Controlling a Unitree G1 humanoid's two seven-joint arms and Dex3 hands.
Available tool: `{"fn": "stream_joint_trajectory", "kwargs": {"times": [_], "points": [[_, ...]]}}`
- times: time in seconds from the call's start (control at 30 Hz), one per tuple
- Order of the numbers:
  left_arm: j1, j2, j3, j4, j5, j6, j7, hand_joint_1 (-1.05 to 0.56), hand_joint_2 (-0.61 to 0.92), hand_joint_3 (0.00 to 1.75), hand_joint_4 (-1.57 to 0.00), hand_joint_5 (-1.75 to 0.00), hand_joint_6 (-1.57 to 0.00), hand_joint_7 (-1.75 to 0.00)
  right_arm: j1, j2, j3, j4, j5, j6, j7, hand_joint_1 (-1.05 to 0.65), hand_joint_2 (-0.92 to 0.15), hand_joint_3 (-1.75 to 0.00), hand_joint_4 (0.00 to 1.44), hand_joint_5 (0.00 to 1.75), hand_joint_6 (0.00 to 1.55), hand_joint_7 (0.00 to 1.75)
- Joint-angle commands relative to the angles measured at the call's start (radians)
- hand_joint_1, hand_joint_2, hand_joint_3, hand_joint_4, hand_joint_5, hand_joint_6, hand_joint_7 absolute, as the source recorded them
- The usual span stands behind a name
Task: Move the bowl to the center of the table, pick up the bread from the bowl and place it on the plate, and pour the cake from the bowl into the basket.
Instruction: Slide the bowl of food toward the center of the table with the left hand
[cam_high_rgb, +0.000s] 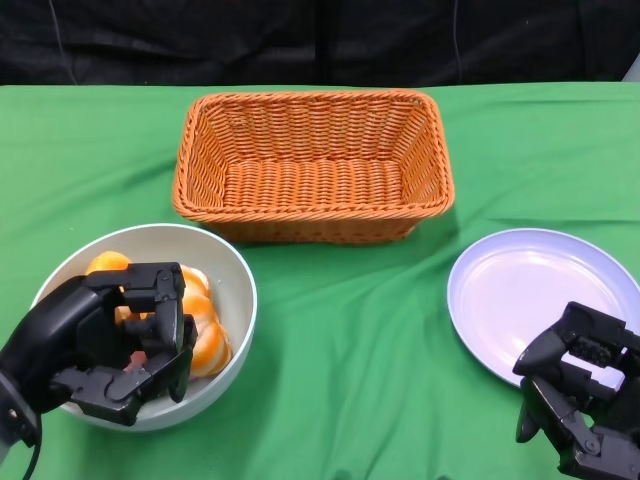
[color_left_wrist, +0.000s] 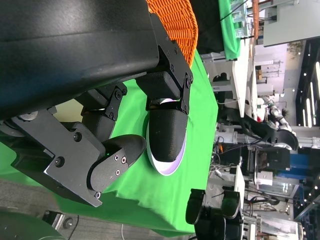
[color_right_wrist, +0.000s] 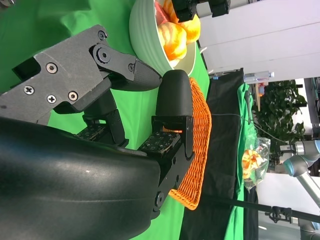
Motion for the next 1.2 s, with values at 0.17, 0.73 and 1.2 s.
{"fn": "stream_joint_trajectory", "kwargs": {"times": [0.17, 0.73, 1.2], "points": [[-0.013, 0.009, 0.013, 0.010, -0.010, -0.015, -0.006, -0.02, 0.53, 1.21, -0.82, -1.75, -0.75, -1.55, -0.003, 0.002, -0.007, 0.004, -0.014, -0.022, -0.003, -0.19, -0.64, -0.87, 0.67, 1.64, 0.68, 1.31], [-0.131, 0.046, 0.245, -0.009, -0.124, 0.004, 0.189, -0.44, 0.90, 0.18, -0.71, -0.84, -0.86, -0.22, -0.029, 0.046, 0.029, 0.028, -0.061, -0.034, -0.038, -0.21, -0.63, -0.88, 0.68, 1.66, 0.67, 1.34], [-0.147, 0.066, 0.279, 0.002, -0.135, 0.042, 0.190, -0.53, 0.92, 0.17, -0.72, -0.34, -0.75, -0.01, -0.030, 0.051, 0.031, 0.029, -0.070, -0.037, -0.040, -0.23, -0.63, -0.87, 0.69, 1.66, 0.69, 1.33]]}}
